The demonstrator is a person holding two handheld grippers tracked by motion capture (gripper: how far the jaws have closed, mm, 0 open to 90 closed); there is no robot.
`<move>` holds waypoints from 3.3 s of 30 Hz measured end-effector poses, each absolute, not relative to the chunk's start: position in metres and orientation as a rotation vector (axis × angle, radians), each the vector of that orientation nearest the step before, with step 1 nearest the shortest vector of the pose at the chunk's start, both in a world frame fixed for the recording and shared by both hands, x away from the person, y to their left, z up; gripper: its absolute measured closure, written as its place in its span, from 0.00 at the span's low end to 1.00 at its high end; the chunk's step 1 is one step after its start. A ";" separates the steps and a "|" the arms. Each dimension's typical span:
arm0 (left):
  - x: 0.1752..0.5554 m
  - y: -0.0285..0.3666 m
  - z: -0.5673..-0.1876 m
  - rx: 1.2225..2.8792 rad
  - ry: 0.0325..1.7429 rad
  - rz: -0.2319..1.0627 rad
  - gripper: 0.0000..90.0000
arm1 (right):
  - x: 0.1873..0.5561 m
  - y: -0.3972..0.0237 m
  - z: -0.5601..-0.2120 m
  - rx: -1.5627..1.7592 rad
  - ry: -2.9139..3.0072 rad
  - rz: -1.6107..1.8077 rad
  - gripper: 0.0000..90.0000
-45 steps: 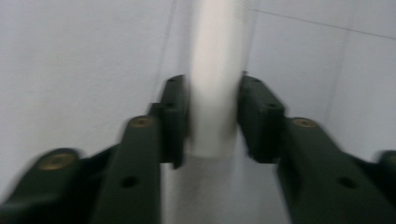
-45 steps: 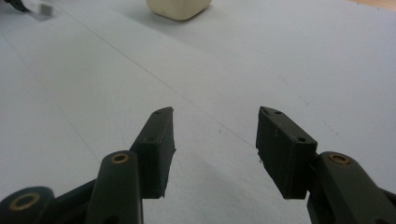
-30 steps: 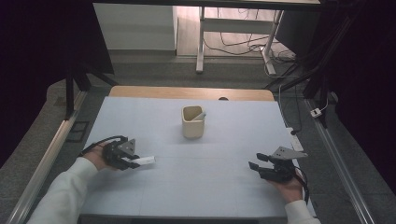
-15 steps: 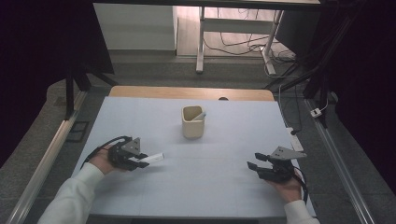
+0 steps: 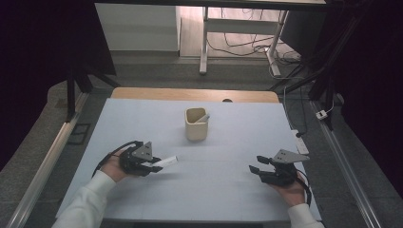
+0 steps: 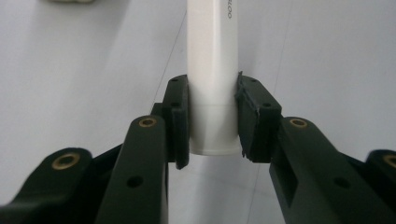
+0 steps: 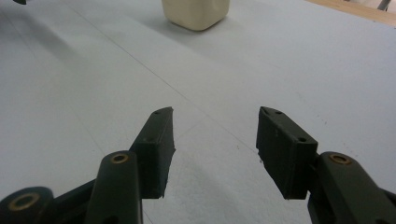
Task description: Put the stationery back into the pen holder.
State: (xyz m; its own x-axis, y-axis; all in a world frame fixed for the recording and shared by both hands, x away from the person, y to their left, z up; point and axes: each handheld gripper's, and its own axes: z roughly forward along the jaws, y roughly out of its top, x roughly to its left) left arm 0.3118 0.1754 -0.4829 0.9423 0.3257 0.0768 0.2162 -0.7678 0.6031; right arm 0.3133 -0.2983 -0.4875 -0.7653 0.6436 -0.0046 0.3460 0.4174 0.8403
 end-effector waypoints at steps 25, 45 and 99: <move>0.308 0.112 -0.490 2.494 0.335 0.204 0.73 | 0.305 -0.246 -0.471 0.632 2.468 1.269 0.51; 0.309 0.083 -0.499 2.514 0.329 0.138 0.73 | 0.303 -0.178 -0.475 0.383 2.663 1.216 0.51; 0.307 0.070 -0.485 2.347 0.345 0.062 0.49 | 0.287 -0.145 -0.490 -0.068 2.699 0.807 0.79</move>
